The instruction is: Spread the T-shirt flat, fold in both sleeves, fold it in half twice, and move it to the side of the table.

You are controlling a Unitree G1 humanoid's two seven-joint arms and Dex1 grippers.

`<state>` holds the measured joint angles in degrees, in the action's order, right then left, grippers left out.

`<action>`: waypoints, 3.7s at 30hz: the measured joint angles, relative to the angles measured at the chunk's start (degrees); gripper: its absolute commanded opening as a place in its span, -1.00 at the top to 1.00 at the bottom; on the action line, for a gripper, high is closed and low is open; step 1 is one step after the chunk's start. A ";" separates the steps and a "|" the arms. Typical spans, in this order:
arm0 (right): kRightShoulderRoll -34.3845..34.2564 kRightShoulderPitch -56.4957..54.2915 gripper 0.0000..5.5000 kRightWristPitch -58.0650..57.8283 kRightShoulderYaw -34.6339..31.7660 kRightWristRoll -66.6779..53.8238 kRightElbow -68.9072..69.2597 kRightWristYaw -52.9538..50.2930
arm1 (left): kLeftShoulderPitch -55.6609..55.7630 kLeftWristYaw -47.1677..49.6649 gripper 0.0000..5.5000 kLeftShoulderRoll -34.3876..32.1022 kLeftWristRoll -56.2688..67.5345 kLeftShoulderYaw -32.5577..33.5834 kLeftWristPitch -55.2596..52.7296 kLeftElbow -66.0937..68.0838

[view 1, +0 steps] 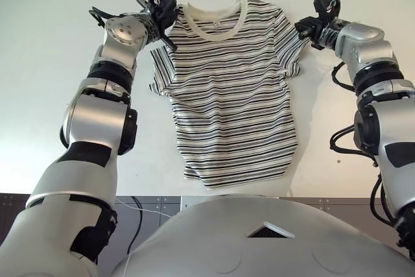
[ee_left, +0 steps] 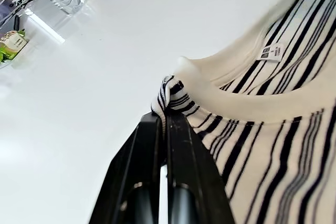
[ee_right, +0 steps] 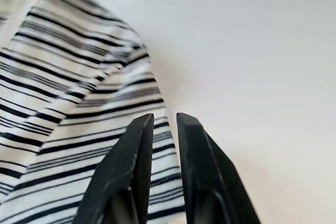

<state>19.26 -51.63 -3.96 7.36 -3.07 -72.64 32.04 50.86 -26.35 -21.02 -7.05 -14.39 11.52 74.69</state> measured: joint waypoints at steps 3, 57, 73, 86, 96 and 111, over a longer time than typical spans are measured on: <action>-1.84 -0.05 0.55 1.53 -0.02 1.84 -0.57 -0.24 | 0.00 3.00 0.76 1.38 -3.46 -0.98 -0.35 0.91; 3.73 18.19 0.55 28.41 7.37 13.01 23.76 11.47 | -44.23 -6.00 0.72 -29.54 -15.23 -0.15 -4.48 -56.17; 13.59 24.56 0.55 34.60 10.74 15.75 26.10 14.24 | -44.58 -2.04 0.72 -29.31 -16.80 -1.04 -1.10 -53.70; 18.30 41.26 0.55 18.98 4.02 7.21 53.72 15.93 | -57.81 -8.66 0.72 -22.42 0.14 3.51 -21.36 -81.00; 16.80 30.45 0.55 22.67 5.32 12.98 41.91 12.36 | -45.25 -8.06 0.72 -26.01 -9.99 -0.20 -7.24 -63.04; 11.95 24.76 0.55 26.89 8.25 13.11 34.80 13.44 | -32.38 -5.85 0.72 -15.51 -9.05 -1.38 2.01 -59.81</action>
<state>31.21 -26.87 22.93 15.61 10.05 -37.85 45.49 18.48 -32.20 -36.52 -16.10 -15.77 13.53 14.88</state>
